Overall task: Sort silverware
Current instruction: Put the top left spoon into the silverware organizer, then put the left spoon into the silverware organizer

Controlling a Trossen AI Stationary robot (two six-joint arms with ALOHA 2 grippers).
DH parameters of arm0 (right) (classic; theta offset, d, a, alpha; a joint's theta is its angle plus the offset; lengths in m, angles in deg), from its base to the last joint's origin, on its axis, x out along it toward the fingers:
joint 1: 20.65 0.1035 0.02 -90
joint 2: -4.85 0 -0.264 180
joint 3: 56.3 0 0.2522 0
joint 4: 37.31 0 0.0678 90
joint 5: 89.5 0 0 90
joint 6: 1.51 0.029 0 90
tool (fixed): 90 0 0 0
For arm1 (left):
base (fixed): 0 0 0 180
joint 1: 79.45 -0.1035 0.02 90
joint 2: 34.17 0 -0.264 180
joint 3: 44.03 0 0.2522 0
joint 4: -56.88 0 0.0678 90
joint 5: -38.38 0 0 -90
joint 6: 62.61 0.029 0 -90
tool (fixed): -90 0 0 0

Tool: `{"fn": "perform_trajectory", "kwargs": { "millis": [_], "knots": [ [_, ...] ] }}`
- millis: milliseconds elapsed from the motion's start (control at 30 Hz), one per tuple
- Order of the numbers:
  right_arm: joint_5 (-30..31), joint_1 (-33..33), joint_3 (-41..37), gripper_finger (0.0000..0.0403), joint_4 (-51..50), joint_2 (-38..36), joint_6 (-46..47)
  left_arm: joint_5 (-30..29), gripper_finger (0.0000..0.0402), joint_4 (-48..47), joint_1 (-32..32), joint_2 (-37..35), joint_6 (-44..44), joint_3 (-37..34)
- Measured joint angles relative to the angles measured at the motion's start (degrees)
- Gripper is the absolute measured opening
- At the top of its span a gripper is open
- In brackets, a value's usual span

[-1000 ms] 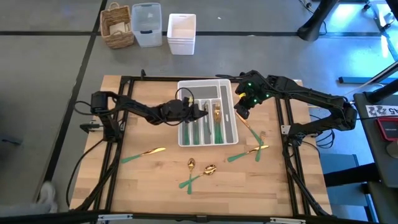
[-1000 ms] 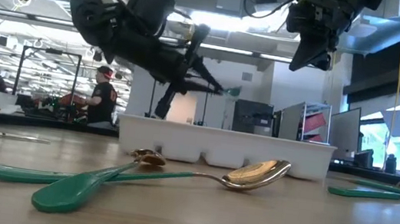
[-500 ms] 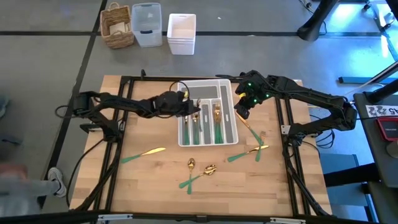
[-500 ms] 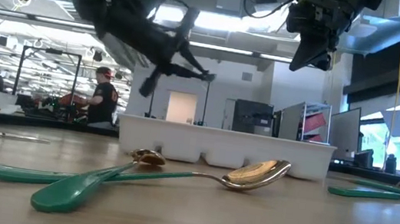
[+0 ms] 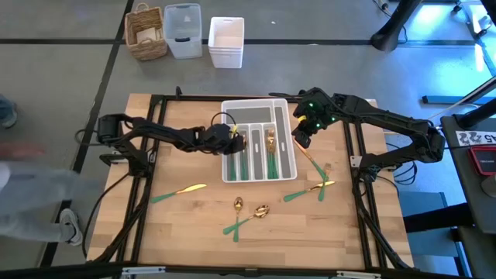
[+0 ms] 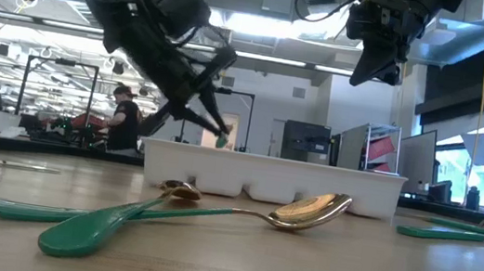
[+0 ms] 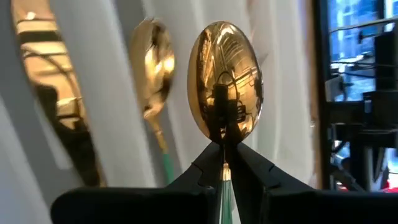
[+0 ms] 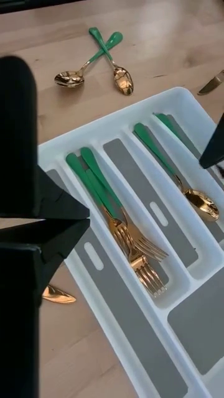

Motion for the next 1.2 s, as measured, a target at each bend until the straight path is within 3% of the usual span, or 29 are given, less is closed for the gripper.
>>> {"fn": "perform_trajectory", "kwargs": {
  "millis": [267,567,733,967,1200],
  "knots": [
    [0.0,0.0,0.0,0.0005,0.1,0.0,0.0,0.1,0.0024,1.2,0.0,2.8,1.2,0.0],
    [0.0,0.0,0.0,0.0005,0.1,0.0,0.0,0.1,0.0091,2.1,-0.4,2.8,2.2,0.0],
    [0.0,0.0,0.0,0.0005,0.1,0.0,0.0,1.4,0.0103,1.9,-1.6,1.7,2.0,0.0],
    [0.0,0.0,0.0,0.0005,-0.3,0.0,0.0,6.9,0.0091,5.4,-2.5,-2.2,6.1,0.0],
    [0.0,0.0,0.0,0.0005,-0.2,0.0,0.0,17.0,0.0088,11.2,3.7,-6.0,11.0,0.0]
  ]
}}
